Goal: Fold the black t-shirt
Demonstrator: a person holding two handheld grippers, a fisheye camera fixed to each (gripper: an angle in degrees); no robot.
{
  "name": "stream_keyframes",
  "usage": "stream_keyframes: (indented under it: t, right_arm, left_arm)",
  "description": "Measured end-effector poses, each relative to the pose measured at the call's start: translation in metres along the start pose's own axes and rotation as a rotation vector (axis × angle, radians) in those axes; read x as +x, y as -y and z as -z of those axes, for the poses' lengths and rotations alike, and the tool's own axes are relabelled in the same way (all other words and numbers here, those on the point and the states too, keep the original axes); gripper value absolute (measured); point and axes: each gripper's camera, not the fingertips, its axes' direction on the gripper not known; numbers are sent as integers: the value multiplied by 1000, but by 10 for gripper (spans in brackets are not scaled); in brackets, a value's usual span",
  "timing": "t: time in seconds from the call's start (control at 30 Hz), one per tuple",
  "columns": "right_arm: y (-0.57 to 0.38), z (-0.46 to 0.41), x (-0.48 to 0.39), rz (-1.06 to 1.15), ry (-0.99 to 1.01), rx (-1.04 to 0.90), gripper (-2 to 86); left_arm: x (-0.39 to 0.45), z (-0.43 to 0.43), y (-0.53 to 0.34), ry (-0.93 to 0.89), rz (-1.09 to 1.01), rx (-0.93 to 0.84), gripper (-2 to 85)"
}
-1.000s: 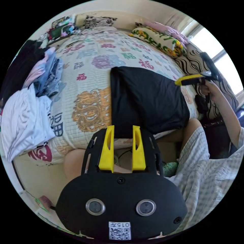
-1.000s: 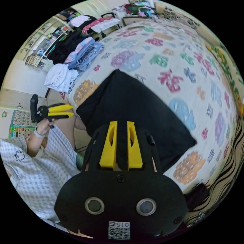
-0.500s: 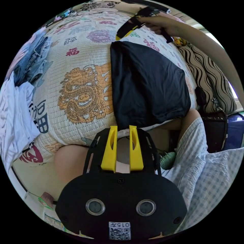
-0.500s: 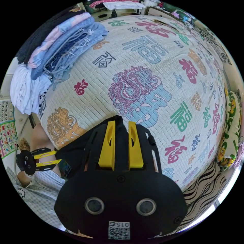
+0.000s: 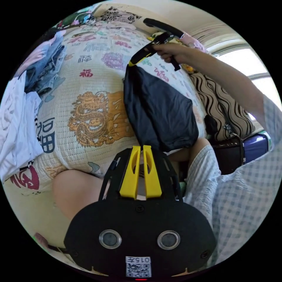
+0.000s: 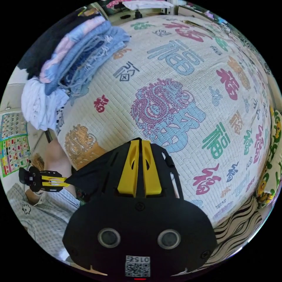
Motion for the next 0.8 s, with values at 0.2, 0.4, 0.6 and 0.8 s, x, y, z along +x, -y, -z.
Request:
stream_keyframes:
  t: [0.2, 0.4, 0.6, 0.8]
  right_arm:
    - [-139, 86, 60, -87, 209, 308, -5]
    - [-303, 116, 139, -257, 266, 470, -3]
    - [-424, 68, 235, -513, 305, 448, 1]
    - [-478, 13, 293, -640, 366, 384, 14]
  left_arm:
    - [116, -4, -17, -50, -250, 123, -7]
    - [253, -81, -3, -129, -561, 91, -6]
    - [353, -223, 27, -135, -709, -71, -6]
    - [392, -341, 47, -63, -687, -218, 2]
